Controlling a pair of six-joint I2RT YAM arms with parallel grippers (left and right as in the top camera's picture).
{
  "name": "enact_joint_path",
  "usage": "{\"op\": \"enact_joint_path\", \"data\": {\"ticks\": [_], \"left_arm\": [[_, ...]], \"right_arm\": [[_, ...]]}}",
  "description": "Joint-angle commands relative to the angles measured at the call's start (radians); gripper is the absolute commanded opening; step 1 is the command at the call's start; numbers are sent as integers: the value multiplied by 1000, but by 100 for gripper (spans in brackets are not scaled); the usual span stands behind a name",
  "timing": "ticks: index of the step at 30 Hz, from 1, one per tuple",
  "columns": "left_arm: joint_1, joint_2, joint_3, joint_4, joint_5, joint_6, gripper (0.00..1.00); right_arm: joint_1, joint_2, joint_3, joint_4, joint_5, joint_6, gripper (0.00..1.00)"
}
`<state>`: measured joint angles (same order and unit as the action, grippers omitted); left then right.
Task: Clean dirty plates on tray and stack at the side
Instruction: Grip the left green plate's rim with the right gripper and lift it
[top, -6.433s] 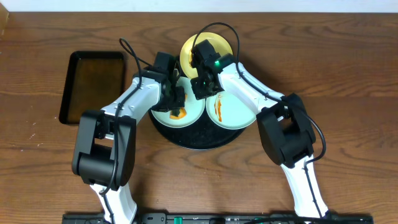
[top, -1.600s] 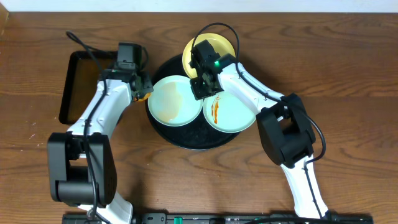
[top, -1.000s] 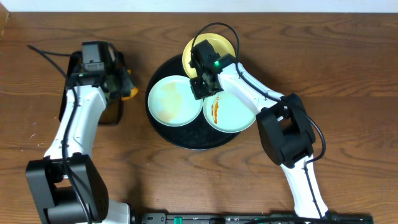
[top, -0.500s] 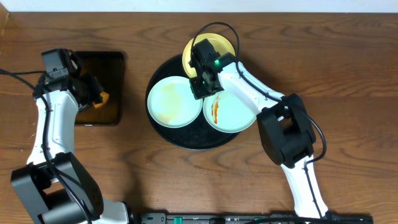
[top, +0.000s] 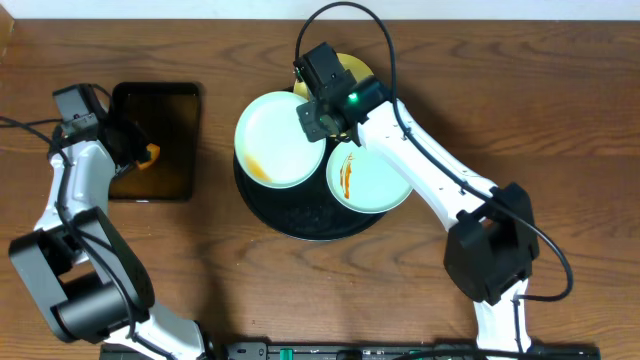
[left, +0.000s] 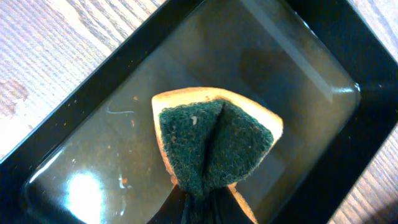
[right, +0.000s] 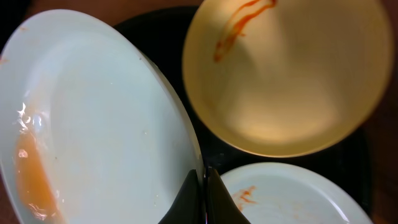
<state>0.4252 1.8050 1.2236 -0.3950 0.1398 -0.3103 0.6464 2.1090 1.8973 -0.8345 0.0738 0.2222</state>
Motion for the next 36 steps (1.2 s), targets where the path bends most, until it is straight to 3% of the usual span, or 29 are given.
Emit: {"op": "enact_joint_path", "data": {"ticks": [1,15,24,36], "left_arm": [[25,8,6,28,66,10,9],[25,71,6,38,66,10,9],[25,71,0,31,66,10,9],[25,71,-9,22,66,10,9]], "right_arm": [[6,-37,21,-11,80,-14,1],[10,-39,39,-40,198,16,1],[89,-39,209,-142,666,-209,1],[278,-39,227,-48,989,-507,1]]}}
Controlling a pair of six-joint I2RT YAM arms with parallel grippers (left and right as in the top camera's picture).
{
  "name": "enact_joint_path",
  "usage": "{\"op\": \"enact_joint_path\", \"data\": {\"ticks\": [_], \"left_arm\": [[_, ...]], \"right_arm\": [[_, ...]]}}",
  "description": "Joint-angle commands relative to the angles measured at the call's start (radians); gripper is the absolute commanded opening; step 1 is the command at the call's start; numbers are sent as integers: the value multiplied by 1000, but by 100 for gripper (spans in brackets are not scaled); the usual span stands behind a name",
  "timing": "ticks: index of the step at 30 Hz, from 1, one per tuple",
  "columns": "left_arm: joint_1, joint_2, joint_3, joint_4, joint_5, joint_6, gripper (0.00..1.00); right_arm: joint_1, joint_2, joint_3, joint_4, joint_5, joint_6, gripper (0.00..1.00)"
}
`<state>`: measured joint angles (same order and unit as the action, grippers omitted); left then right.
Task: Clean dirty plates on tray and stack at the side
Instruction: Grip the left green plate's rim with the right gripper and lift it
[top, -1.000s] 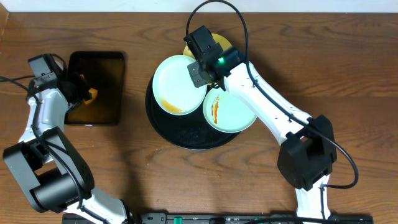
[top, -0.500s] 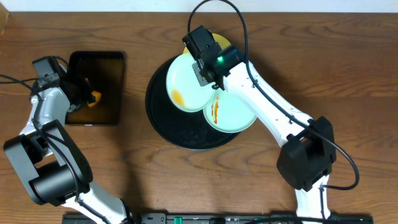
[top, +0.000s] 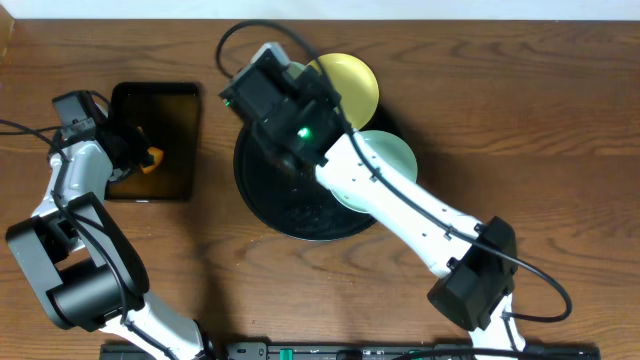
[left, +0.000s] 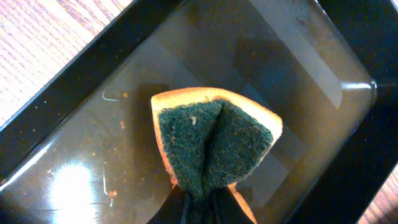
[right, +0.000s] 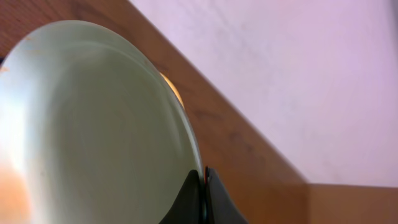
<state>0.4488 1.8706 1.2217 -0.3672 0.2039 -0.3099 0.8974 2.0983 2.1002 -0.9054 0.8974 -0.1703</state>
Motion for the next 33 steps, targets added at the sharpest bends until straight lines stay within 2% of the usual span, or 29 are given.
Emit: {"op": "enact_joint_path", "data": {"ticks": [1,10,15,19,22,25,29,32,33], "left_arm": [[2,6,-7,-6,2,9,9],[2,6,-7,-11,2,9,9],[2,6,-7,-14,2,9,9],[2,6,-7,-16,2,10,9],[2,6,-8,-15,-24,10,9],[2,6,-26,5,-66,10,9],[2,19,-31,14,-61,9,9],[2,55,-31,17,-48,9,9],[2,88,-31,24,-2,9,9]], "right_arm": [[38,-28,24,40,205,-142,1],[101,-28,23,119,214,-381,1],[114,-28,23,158,214,-381,1],[96,-28,23,144,213,-253,1],[71,-28,23,77,180,-45,1],[42,-28,23,-14,51,102,1],[23,-28,23,-77,-84,200,1],[20,-28,23,-95,-103,273,1],[20,-28,23,-107,-106,327,1]]}}
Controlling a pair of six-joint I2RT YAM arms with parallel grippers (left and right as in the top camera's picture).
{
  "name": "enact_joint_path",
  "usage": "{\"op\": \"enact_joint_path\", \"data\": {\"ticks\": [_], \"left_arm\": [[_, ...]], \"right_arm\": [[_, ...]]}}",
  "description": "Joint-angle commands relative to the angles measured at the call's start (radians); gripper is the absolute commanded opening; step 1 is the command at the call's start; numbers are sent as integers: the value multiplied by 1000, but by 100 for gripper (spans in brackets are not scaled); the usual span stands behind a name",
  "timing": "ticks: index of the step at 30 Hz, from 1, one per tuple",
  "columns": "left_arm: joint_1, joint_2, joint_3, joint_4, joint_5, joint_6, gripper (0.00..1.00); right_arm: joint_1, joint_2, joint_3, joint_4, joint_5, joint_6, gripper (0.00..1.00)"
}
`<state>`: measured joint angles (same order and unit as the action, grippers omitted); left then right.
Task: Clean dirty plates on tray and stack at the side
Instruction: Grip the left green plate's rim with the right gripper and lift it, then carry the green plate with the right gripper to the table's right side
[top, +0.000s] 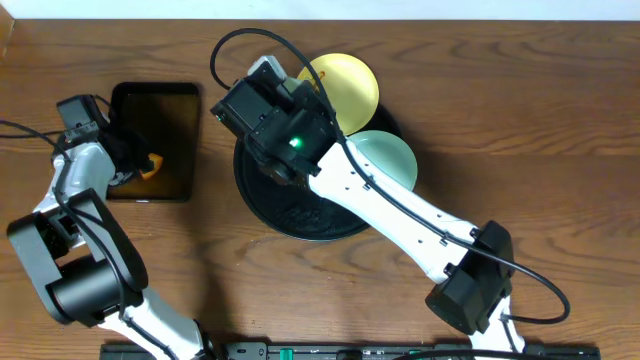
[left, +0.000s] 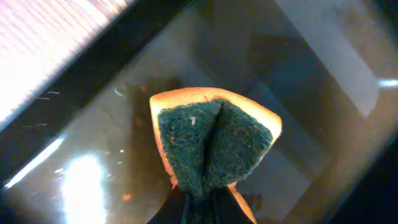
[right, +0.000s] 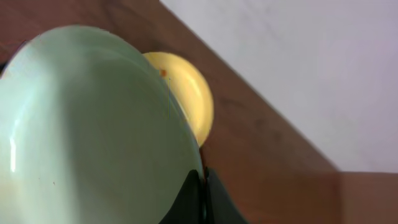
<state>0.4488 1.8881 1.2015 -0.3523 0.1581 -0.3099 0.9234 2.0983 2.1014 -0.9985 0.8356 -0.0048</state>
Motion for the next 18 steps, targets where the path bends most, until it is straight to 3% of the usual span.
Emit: {"op": "enact_joint_path", "data": {"ticks": [1,6,12,15,18], "left_arm": [[2,105,-11,26,101,9,9],[4,145,-11,44,175,4,9],[54,132,20,48,389,-13,8],[95,118,20,48,399,-13,8],[132,119,16,36,327,-6,8]], "right_arm": [[-6,-28,22,-27,-50,201,1],[-15,-29,23,-58,-60,287,1],[-141,-153,40,-42,-517,327,1],[-251,-229,40,-42,-695,333,1],[-349,-253,40,-81,-747,357,1]]}}
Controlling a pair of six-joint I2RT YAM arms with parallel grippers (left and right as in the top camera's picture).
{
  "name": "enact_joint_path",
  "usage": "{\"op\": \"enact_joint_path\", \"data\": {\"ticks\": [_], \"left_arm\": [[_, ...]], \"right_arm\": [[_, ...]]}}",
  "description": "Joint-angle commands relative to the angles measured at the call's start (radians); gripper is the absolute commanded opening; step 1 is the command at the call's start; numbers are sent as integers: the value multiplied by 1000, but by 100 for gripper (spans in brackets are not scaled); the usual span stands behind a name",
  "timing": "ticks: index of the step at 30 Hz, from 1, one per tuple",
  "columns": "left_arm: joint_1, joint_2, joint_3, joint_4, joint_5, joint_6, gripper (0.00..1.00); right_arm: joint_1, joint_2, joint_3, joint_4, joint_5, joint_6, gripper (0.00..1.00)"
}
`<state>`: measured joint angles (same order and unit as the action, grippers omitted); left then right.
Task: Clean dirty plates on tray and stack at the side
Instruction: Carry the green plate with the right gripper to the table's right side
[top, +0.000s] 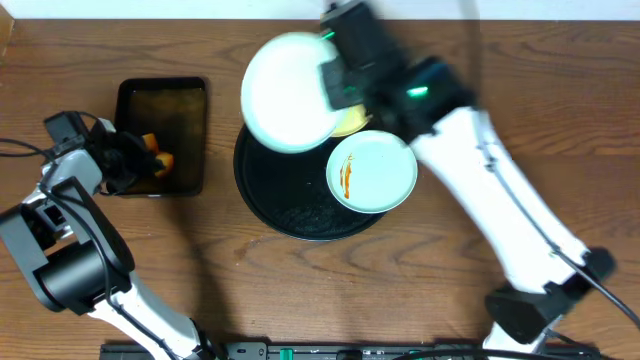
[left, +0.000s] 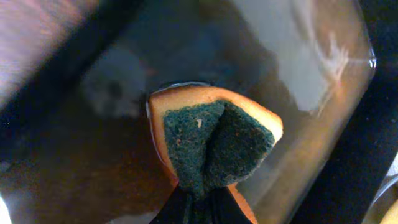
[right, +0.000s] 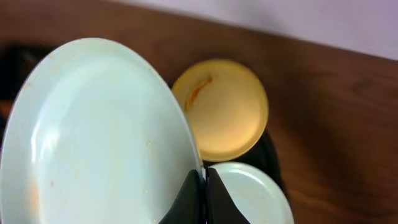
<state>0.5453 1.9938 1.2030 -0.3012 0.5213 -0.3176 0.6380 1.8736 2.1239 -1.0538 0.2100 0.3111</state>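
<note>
My right gripper (right: 204, 182) is shut on the rim of a large white plate (right: 99, 143) with a faint orange smear. It holds that plate (top: 290, 92) in the air over the upper left of the round black tray (top: 290, 215). On the tray lie a small pale plate with a red streak (top: 372, 172) and a yellow plate (right: 221, 109) with an orange streak. My left gripper (left: 199, 202) is shut on a folded green and orange sponge (left: 211, 140) low in the black water basin (top: 160, 135). Water ripples around the sponge.
The basin (left: 348, 143) stands left of the tray on the brown wooden table (top: 120, 270). A pale wall runs behind the table's far edge (right: 249, 18). Bare wood lies to the right of the tray and along the front.
The right arm has swung toward the back right, and the large plate now shows face up above the tray's upper left. The left gripper has lowered the sponge to the water.
The large plate first lay on the tray with my right gripper shut on its rim, while the left held the sponge over the basin. Later the plate was lifted and tilted toward the wall. Now it hangs face up, and the sponge is at the water.
</note>
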Motion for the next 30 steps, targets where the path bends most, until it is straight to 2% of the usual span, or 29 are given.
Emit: {"op": "enact_joint_path", "data": {"ticks": [1,4,12,21,30], "left_arm": [[42,13,14,-24,-69,2,8],[66,13,14,-52,-126,2,8],[76,2,17,-41,-47,2,8],[94,-97,19,-37,-70,85,8],[94,-103,20,-60,-126,97,7]], "right_arm": [[-84,-28,18,-40,-121,54,1],[-150,-28,17,-80,-122,78,1],[-280,-28,17,-102,-122,77,1],[-288,-28,17,-121,-121,77,1],[-288,-28,17,-135,-120,77,1]]}}
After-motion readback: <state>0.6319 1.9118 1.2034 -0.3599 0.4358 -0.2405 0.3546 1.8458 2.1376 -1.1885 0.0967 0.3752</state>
